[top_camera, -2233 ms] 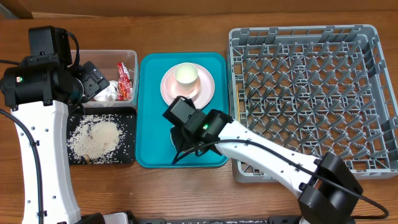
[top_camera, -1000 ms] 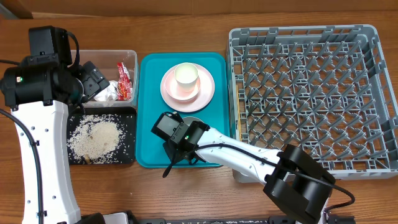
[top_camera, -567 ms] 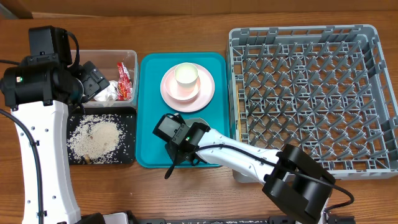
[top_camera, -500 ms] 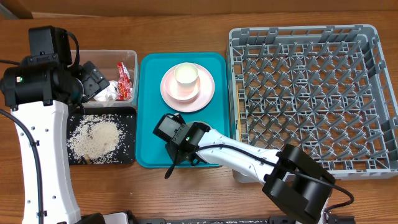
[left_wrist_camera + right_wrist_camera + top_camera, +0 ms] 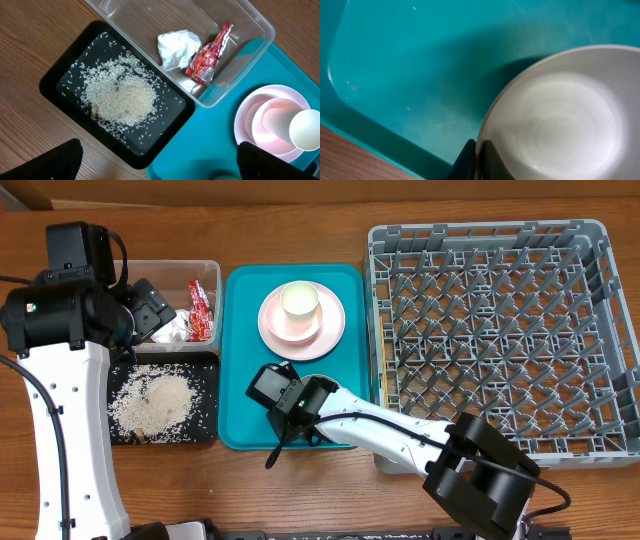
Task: Sort waste into correct bins and load items into the dishwasher
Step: 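Lower the right gripper onto the white bowl rim and close it, then lift the white bowl and carry it into the gray rack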
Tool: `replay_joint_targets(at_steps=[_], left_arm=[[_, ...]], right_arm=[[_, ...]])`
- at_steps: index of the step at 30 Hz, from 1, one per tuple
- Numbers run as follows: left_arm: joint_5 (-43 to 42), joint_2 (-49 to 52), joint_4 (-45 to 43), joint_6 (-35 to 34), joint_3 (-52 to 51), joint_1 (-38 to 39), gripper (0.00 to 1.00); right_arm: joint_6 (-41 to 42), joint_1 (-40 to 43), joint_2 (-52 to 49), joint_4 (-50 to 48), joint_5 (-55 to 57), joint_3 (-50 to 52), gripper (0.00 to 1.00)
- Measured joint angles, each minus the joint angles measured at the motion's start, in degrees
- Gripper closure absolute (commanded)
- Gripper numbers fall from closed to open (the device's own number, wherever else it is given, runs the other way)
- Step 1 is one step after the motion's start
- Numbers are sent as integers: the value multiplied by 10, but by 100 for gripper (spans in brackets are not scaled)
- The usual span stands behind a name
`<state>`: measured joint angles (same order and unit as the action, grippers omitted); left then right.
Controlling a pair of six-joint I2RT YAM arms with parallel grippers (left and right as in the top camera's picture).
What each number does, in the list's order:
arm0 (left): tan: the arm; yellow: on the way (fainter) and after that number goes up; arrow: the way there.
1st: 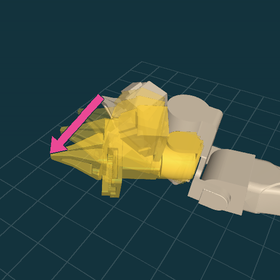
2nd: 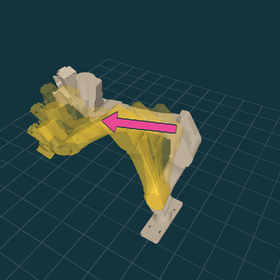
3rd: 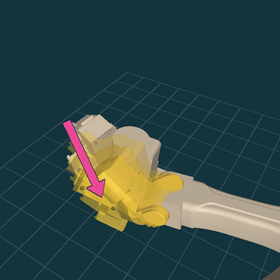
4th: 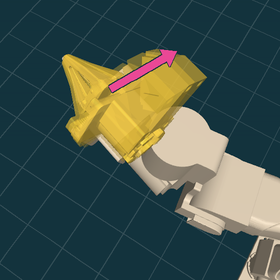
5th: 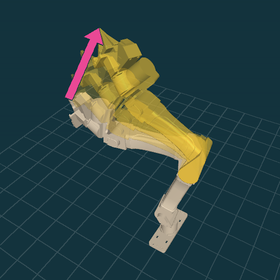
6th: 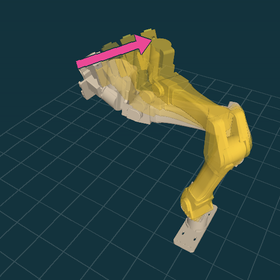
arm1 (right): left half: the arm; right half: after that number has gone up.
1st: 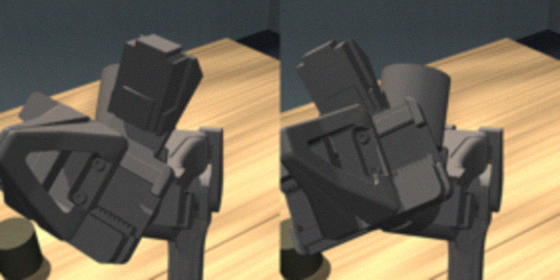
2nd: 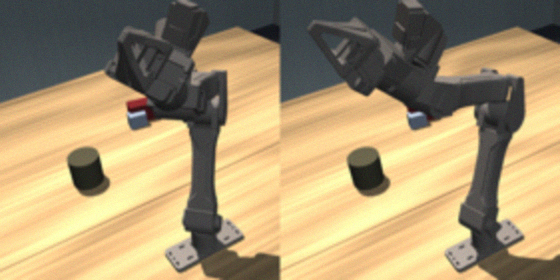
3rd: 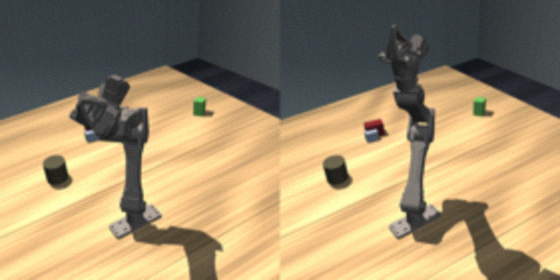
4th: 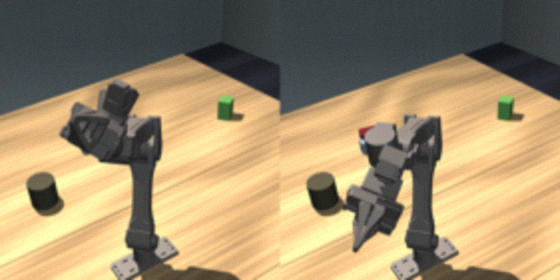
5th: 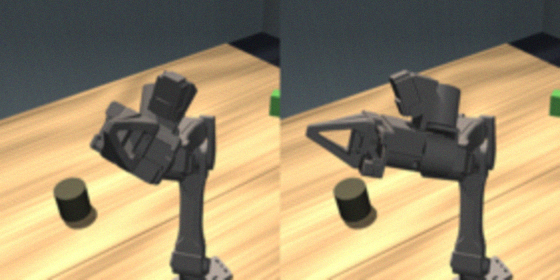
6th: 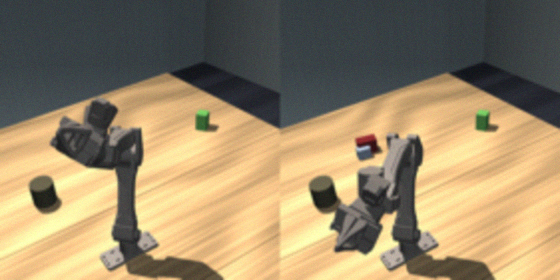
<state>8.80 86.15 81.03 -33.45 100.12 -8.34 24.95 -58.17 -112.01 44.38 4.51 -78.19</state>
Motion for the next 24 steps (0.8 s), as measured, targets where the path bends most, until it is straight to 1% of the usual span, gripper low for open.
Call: replay_joint_targets(at_steps=[4,7,10,14,16,17,20,24], left_arm=[[0,0,0,0,0,0,0],[0,0,0,0,0,0,0],[0,0,0,0,0,0,0],[0,0,0,0,0,0,0],[0,0,0,0,0,0,0],[0,0,0,0,0,0,0],[0,0,0,0,0,0,0],[0,0,0,0,0,0,0]], right_arm=[[-1,1,11,41,4,-20,96],[1,1,38,62,-1,-34,96],[1,2,85,64,-6,-42,96],[1,22,186,71,-41,-50,96],[1,46,225,75,-70,-54,96],[1,72,254,78,-94,-55,96],[-4,130,292,85,-163,-55,96],[-25,249,334,118,-308,-55,96]])
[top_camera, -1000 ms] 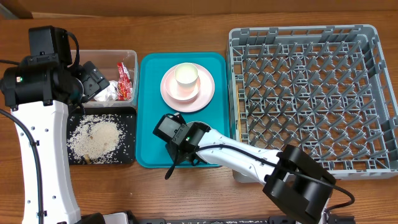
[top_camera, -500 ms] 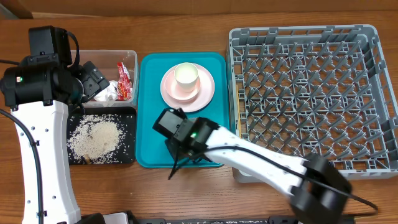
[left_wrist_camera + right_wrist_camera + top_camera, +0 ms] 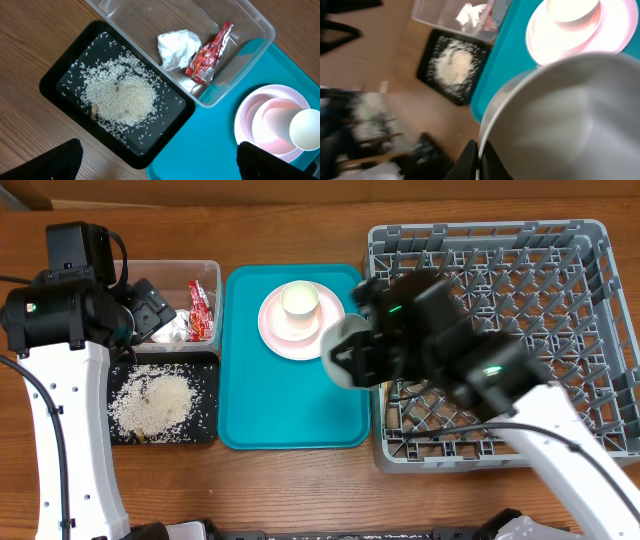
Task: Sort waste into correct bins and load items into the dishwasher
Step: 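Lift the white bowl and carry it into the gray rack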
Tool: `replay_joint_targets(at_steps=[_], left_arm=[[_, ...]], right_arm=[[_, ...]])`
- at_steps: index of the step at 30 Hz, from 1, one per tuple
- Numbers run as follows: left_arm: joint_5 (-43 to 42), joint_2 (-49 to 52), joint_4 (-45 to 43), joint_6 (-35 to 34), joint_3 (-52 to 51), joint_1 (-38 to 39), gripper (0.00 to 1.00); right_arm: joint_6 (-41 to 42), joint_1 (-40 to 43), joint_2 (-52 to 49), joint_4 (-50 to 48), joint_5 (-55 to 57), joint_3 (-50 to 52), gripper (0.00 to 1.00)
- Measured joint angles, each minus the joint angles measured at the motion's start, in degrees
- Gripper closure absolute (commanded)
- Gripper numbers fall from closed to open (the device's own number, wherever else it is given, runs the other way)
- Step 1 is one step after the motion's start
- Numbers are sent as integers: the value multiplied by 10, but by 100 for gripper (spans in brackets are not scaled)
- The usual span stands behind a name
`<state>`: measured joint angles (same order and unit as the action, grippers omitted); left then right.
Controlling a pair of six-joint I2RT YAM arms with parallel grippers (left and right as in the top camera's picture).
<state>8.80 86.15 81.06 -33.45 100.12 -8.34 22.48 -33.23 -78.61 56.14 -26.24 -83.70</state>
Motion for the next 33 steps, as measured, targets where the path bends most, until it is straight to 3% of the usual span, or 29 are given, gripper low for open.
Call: replay_joint_targets(at_steps=[9,13,21,33], left_arm=[[0,0,0,0,0,0,0],[0,0,0,0,0,0,0],[0,0,0,0,0,0,0],[0,0,0,0,0,0,0]], right_arm=[[-150,309,19,157,-275,0,96],[-232,376,18,194,-382,16,96],[-321,388,18,159,-522,130,96],[-341,388,12,11,-572,311,96]])
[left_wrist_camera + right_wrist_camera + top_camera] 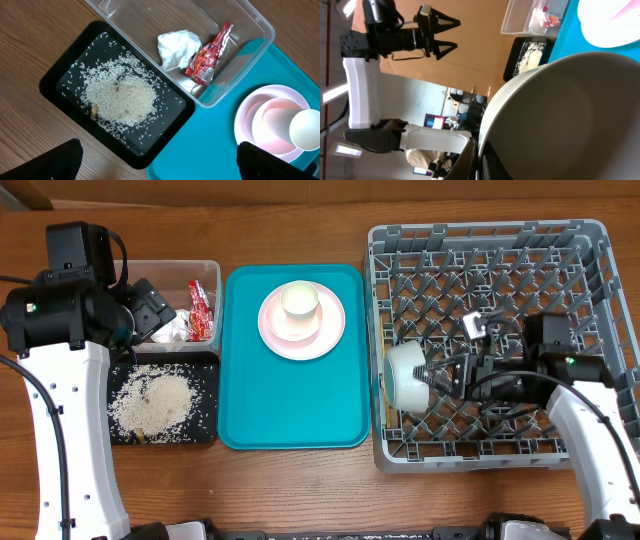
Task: Sort waste into correct bins and load items into the dishwasher
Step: 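Lift the white bowl and carry it into the gray rack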
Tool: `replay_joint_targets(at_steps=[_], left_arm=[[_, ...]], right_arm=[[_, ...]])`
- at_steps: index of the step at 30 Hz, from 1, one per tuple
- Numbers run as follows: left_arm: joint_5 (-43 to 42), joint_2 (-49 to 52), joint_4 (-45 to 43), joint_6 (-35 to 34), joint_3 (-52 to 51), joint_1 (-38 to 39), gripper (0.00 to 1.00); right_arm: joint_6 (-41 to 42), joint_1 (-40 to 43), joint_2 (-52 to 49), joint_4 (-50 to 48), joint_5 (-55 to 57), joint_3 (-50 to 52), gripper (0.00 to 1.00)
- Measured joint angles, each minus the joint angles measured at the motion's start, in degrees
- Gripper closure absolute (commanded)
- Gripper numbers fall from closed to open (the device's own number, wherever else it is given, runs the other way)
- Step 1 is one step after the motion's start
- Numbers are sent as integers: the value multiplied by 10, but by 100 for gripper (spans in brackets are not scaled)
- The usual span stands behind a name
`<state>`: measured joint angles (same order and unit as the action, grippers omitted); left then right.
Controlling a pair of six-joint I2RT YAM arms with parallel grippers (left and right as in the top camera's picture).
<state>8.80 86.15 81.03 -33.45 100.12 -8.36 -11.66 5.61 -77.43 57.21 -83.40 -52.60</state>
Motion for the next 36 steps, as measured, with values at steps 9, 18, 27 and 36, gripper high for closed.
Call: replay_joint_targets(at_steps=[9,18,27,36], left_arm=[[0,0,0,0,0,0,0],[0,0,0,0,0,0,0],[0,0,0,0,0,0,0],[0,0,0,0,0,0,0]], right_arm=[[-2,0,-2,-82,13,61,96],[-1,0,-44,-86,40,61,96],[-1,1,-50,-87,40,61,96],[-1,2,-52,-76,55,61,91]])
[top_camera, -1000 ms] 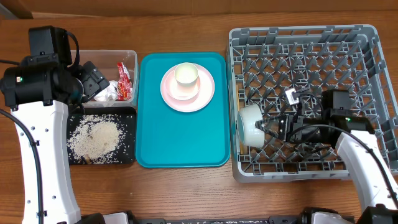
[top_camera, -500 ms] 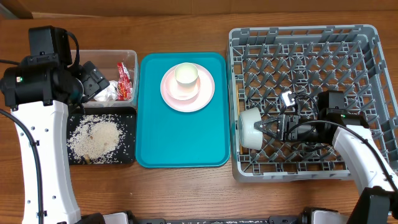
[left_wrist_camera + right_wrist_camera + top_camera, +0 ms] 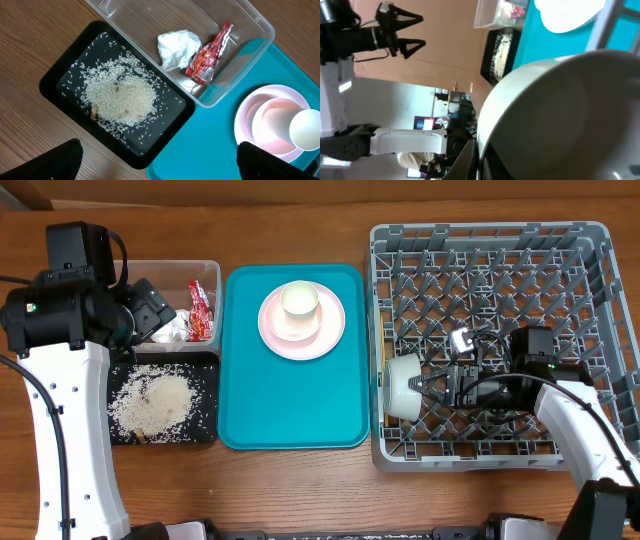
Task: Sort waste into correct bins and load items into the dishwasher
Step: 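Lift the white bowl and carry it into the gray rack, then set the bowl down in the rack and open the right gripper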
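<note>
My right gripper (image 3: 432, 388) is shut on the rim of a white bowl (image 3: 402, 387), held on its side low in the front left corner of the grey dish rack (image 3: 600, 300); the bowl (image 3: 560, 115) fills the right wrist view. On the teal tray (image 3: 290, 405) stands a pink plate (image 3: 330, 330) bearing a pink bowl and a pale cup (image 3: 299, 300). The clear bin (image 3: 230, 20) holds a white napkin (image 3: 175, 47) and a red wrapper (image 3: 210, 55). The black tray (image 3: 65, 85) carries rice. My left gripper (image 3: 159, 160) hangs open above them.
The rack takes up the right half of the table, its pegs standing all round the bowl. The bins lie left of the teal tray. Bare wood runs along the front edge.
The right gripper has lowered the bowl a little, deeper among the rack's pegs at the front left corner. The left arm has not moved.
The right gripper was shut on the white bowl's rim on the teal tray's front part. Then it held the bowl in the air beside the rack's left edge. Then the bowl was on its side over the rack's front left corner, and now lower there.
</note>
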Tool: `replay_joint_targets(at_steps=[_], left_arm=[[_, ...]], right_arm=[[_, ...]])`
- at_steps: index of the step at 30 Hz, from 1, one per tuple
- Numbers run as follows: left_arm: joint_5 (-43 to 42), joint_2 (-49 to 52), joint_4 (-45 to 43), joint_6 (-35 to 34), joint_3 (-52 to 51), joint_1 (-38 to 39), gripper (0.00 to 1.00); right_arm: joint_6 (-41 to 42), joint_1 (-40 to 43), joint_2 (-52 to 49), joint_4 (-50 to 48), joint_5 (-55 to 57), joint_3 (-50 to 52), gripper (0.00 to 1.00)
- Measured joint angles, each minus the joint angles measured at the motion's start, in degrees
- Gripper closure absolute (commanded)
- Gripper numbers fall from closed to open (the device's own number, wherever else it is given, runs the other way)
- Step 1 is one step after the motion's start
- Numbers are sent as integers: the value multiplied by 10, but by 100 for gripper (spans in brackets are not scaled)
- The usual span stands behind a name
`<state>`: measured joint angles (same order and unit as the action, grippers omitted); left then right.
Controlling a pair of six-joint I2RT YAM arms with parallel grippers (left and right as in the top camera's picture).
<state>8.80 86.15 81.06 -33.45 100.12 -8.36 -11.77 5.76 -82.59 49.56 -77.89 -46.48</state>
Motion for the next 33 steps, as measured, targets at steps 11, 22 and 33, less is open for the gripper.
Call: replay_joint_targets(at_steps=[11,22,33], left_arm=[[0,0,0,0,0,0,0],[0,0,0,0,0,0,0],[0,0,0,0,0,0,0]], right_arm=[[0,0,-3,11,56,0,87],[0,53,10,86,160,-35,82],[91,153,78,146,359,-95,81]])
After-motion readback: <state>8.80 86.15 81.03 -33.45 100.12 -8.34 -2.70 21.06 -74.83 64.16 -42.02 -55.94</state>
